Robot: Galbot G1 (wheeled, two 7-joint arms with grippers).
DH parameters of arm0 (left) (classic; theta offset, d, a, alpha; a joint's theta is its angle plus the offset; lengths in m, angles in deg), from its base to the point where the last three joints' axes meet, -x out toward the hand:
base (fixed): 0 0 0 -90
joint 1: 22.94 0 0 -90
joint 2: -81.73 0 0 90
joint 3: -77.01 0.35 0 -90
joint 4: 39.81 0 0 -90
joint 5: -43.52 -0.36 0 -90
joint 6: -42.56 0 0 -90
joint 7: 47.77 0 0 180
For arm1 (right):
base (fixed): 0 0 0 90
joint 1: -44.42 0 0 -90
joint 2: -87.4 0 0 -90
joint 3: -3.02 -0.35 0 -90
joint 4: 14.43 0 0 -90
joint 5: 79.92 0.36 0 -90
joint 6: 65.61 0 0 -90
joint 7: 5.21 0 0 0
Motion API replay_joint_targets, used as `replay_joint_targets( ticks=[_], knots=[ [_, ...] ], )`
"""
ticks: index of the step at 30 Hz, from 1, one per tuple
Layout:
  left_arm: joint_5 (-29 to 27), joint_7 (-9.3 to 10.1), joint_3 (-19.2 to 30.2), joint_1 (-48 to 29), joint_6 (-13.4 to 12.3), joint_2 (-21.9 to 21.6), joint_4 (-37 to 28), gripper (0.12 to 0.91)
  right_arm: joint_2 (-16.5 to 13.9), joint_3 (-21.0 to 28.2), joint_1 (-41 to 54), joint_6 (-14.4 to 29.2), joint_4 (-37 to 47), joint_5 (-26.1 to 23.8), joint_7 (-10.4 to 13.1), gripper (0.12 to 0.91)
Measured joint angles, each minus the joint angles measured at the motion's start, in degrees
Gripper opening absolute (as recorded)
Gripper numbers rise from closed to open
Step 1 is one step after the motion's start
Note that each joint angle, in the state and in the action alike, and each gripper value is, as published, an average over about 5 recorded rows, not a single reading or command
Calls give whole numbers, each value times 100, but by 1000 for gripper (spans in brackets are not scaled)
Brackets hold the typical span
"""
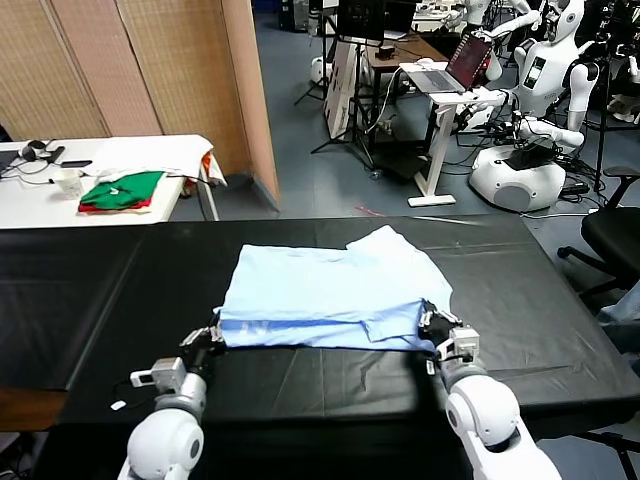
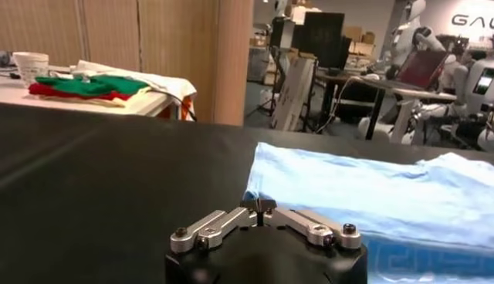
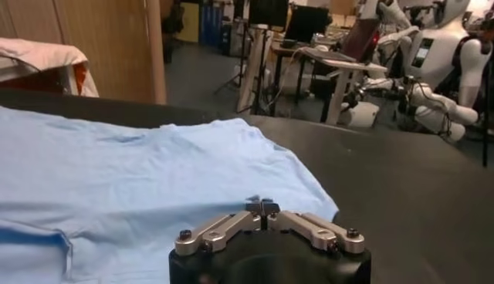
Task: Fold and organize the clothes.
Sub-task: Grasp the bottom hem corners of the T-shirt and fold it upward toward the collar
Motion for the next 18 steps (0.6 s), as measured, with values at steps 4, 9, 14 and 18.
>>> replay_joint_targets(
  ticks=[4, 9, 14, 18],
  knots=[
    [2, -18, 77, -133, 37, -80, -139, 147, -5, -46, -38, -101, -32, 150, -137, 350],
    [-8, -103, 81, -98, 112, -96, -126, 254, -102, -220, -276, -450, -378, 322, -258, 652],
    [-24, -107, -19, 134, 282, -187, 142, 549, -266, -460, -671, -541, -919, 380, -348, 883],
    [-11, -126, -124, 441, 368, -279, 458, 796, -389, -680, -1053, -448, -1218, 451, -380, 905]
  ],
)
